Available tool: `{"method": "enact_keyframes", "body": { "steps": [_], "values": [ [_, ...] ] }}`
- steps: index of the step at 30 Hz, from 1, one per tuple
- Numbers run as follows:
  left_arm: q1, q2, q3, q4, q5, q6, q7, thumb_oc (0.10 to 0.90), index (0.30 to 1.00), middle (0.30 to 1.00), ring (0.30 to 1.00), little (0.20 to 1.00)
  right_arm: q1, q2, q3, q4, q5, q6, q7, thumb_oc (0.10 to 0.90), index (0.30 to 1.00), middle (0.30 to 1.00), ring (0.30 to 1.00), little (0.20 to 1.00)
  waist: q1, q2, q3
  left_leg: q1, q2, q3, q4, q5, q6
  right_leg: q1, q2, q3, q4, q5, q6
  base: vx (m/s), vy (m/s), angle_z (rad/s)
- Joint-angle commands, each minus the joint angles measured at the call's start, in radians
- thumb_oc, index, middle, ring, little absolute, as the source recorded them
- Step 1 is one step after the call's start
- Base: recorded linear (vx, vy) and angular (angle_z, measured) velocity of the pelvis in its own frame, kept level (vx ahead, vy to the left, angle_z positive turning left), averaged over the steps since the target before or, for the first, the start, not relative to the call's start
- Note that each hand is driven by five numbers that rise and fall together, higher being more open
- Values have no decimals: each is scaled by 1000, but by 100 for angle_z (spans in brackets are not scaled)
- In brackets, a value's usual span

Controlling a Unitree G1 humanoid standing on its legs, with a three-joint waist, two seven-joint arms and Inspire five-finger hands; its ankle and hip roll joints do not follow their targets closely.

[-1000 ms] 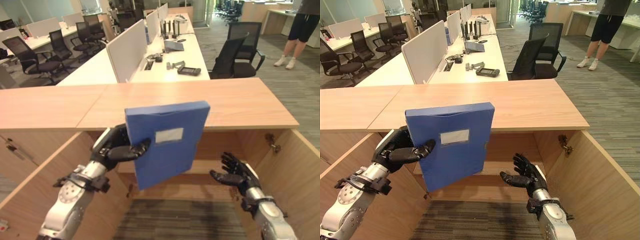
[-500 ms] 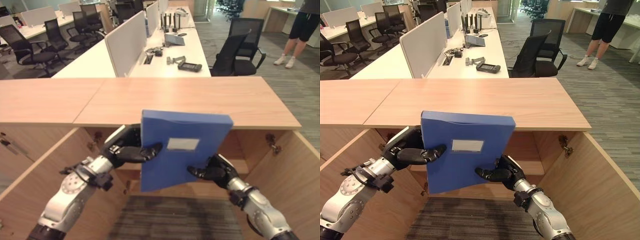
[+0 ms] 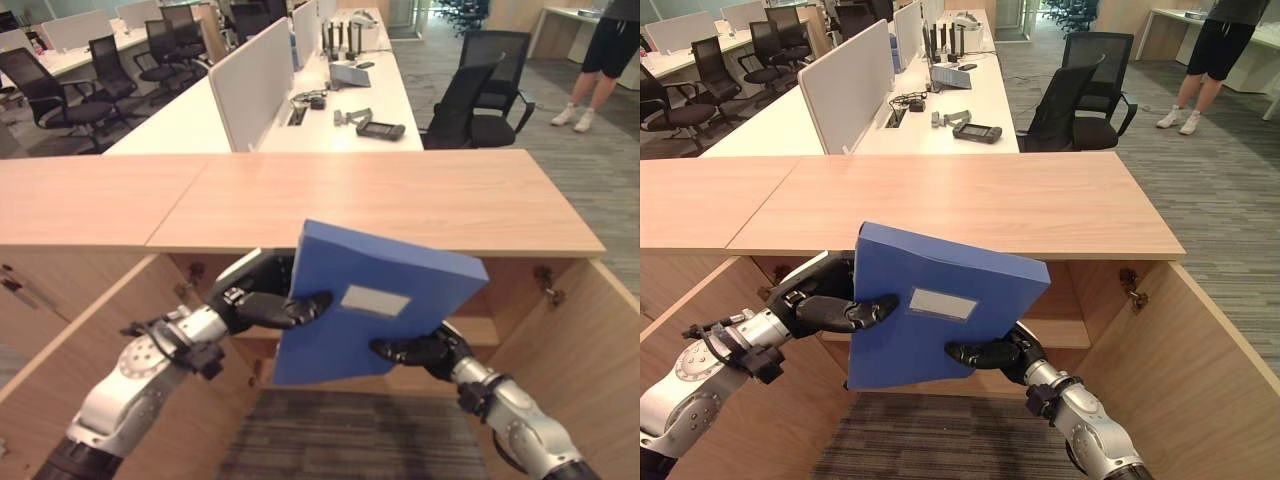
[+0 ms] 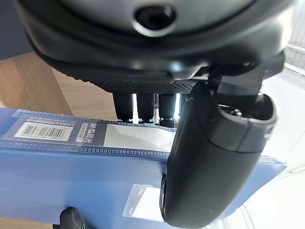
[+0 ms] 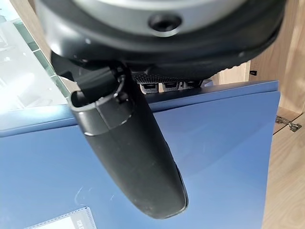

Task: Put the empty folder in the office cabinet

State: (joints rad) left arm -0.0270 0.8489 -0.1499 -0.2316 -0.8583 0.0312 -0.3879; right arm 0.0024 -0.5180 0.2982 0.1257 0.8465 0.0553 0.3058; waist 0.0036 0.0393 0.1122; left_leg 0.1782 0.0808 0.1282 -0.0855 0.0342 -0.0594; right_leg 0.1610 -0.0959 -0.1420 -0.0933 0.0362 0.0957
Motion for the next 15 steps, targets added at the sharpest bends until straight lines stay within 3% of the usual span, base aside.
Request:
{"method": "enact_keyframes", "body": {
  "steps": [1, 7, 13, 14, 15],
  "values": [
    [-161, 22, -6, -73, -122, -56, -83, 400, 300, 300, 300, 300, -181, 44, -27, -108, 142, -110, 69, 800, 900, 900, 900, 900, -9, -9, -42, 56, -14, -20, -1, -85, -13, 31, -9, 12, 47, -91, 36, 0, 0, 0],
    [-149, 36, -17, -76, -155, -35, -101, 400, 300, 300, 300, 300, -189, 68, 0, -168, 228, -116, 102, 800, 900, 900, 900, 900, -9, -10, -43, 59, -14, -18, -1, -86, -13, 31, -9, 16, 49, -90, 37, 0, 0, 0],
    [-122, -34, 7, -56, -169, -35, -95, 400, 300, 300, 300, 300, -183, 131, -15, -230, 288, -147, 103, 800, 900, 900, 900, 900, -9, -12, -45, 60, -14, -15, 0, -88, -12, 32, -9, 19, 49, -92, 37, 0, 0, 0],
    [-119, -49, 10, -52, -169, -35, -92, 400, 300, 300, 300, 300, -183, 139, -17, -238, 294, -151, 104, 588, 582, 582, 582, 582, -9, -12, -45, 60, -14, -14, 0, -88, -12, 31, -9, 20, 49, -92, 37, 0, 0, 0],
    [-117, -63, 16, -47, -170, -39, -87, 400, 300, 300, 300, 300, -184, 146, -19, -245, 298, -155, 104, 461, 392, 392, 392, 392, -9, -12, -46, 60, -14, -14, 0, -88, -12, 31, -9, 20, 48, -92, 37, 0, 0, 0]
  ]
}}
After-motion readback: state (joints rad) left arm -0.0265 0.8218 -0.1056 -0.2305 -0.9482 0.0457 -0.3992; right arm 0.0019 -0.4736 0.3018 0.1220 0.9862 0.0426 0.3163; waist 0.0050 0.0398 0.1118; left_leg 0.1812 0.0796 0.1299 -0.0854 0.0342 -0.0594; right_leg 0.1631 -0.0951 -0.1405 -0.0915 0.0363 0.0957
